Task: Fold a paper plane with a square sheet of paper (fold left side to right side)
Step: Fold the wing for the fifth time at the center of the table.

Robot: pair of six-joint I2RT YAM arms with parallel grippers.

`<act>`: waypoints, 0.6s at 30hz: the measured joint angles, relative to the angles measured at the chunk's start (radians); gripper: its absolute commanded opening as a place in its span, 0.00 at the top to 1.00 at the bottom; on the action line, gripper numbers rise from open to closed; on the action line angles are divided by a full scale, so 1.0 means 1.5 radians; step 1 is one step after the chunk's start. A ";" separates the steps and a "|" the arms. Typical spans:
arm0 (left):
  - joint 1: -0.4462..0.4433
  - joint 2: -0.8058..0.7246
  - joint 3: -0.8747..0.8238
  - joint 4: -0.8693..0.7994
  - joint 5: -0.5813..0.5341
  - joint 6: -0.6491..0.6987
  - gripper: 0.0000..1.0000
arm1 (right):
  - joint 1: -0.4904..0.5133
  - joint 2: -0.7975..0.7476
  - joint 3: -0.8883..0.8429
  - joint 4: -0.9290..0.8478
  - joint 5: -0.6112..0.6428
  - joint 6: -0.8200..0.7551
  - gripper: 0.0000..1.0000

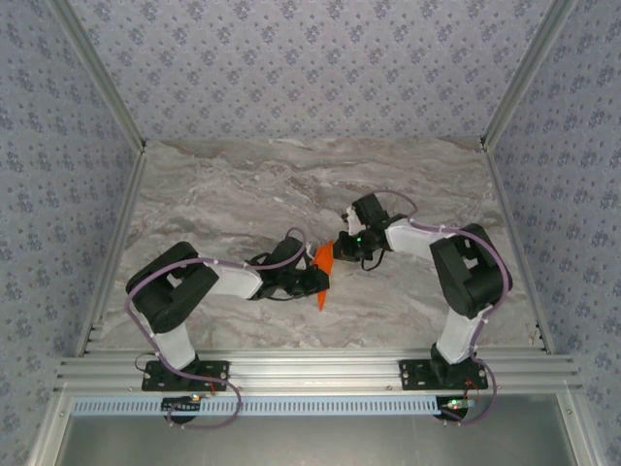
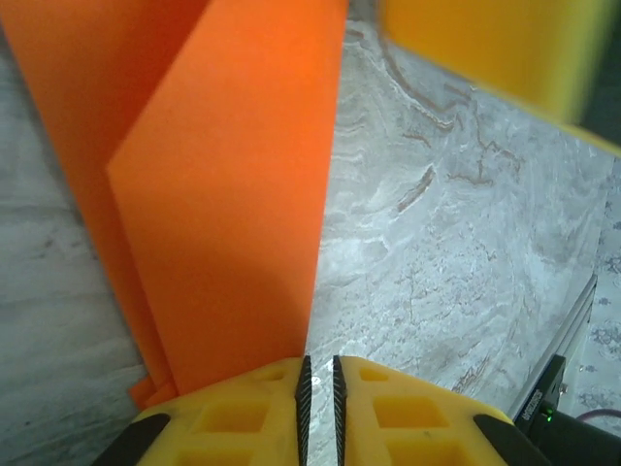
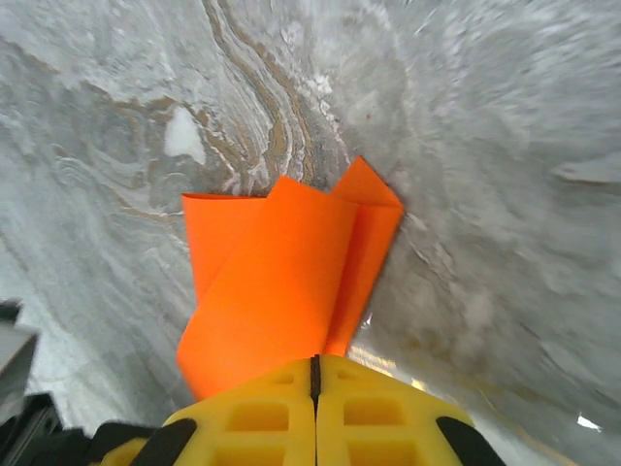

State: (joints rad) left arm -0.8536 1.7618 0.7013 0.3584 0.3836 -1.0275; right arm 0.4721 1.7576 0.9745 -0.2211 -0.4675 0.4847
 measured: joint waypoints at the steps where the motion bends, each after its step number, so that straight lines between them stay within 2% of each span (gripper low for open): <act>1: 0.000 0.000 0.000 -0.002 -0.003 -0.001 0.88 | -0.005 -0.020 -0.012 0.002 -0.004 0.000 0.98; 7: -0.003 0.000 0.000 -0.007 -0.012 -0.002 0.91 | 0.004 -0.086 -0.094 0.070 -0.055 0.013 0.98; 18: -0.003 0.000 0.000 -0.010 -0.014 -0.002 0.92 | 0.049 -0.039 -0.110 0.146 -0.087 0.041 0.97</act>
State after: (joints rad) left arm -0.8577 1.7618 0.7013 0.3439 0.3622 -1.0306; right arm 0.5461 1.6993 0.8093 -0.0017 -0.5987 0.5465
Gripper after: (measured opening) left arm 0.086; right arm 0.030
